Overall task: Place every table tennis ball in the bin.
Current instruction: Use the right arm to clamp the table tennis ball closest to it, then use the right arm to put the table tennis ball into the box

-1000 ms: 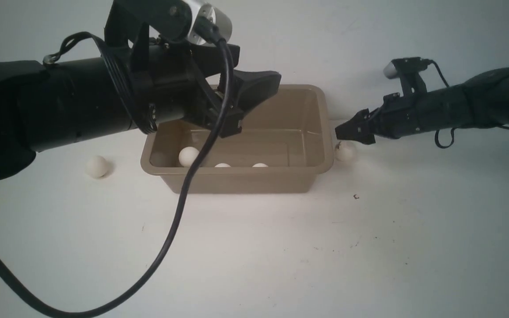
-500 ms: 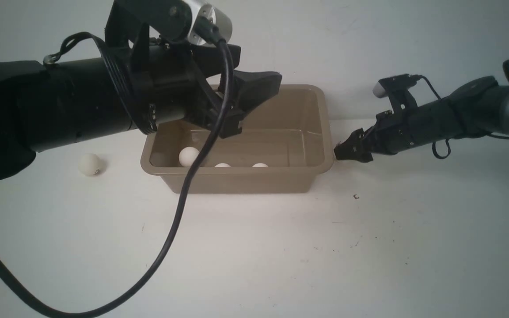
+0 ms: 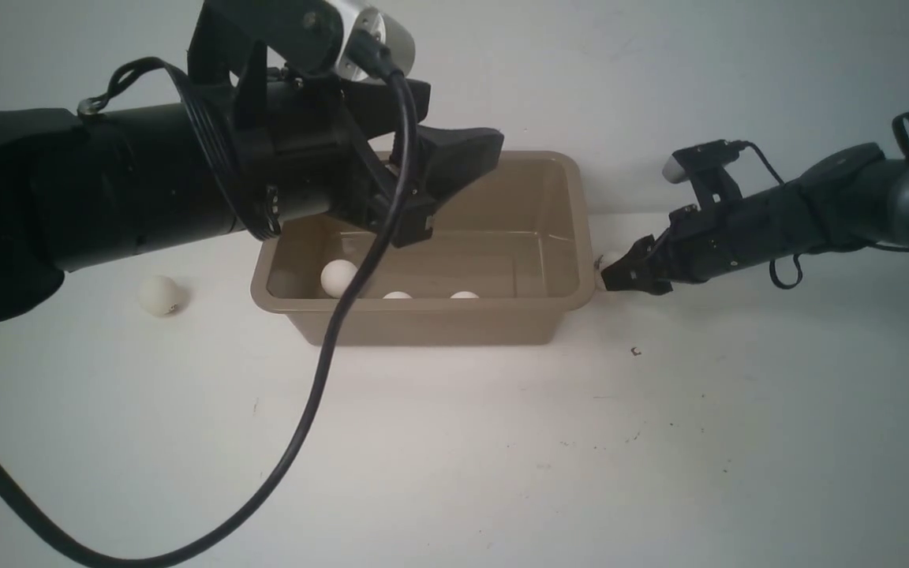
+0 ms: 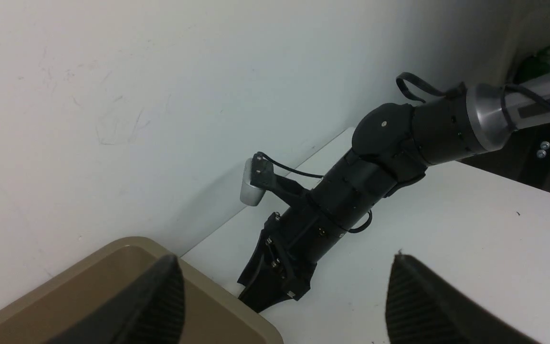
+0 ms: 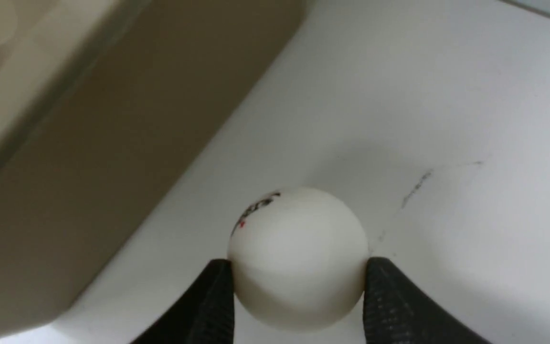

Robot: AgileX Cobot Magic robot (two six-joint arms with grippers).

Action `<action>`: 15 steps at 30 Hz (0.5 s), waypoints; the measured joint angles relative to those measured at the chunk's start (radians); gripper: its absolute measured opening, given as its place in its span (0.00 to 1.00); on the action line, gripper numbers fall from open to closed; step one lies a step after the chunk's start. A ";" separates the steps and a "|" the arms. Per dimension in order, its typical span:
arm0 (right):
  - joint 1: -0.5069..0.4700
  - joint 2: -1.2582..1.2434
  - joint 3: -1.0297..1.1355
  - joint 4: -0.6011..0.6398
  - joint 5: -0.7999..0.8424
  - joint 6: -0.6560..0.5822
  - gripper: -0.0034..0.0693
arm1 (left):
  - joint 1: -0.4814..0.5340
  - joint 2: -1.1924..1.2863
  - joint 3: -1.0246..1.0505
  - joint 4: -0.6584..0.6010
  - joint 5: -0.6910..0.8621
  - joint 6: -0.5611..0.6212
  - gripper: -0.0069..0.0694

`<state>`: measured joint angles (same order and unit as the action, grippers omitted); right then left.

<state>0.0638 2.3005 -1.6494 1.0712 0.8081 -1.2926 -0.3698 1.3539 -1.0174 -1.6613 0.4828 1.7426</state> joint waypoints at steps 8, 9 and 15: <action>-0.023 -0.200 0.001 -0.006 0.012 -0.009 0.49 | 0.000 0.000 0.000 0.000 0.000 0.000 0.76; -0.023 -0.229 0.000 -0.006 0.023 -0.010 0.49 | 0.000 0.000 0.000 0.000 0.000 0.000 0.76; 0.011 -0.289 -0.002 0.070 0.146 -0.059 0.49 | 0.000 0.000 0.000 0.000 0.000 0.000 0.76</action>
<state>0.0751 2.0118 -1.6510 1.1413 0.9540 -1.3513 -0.3698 1.3539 -1.0174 -1.6613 0.4828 1.7426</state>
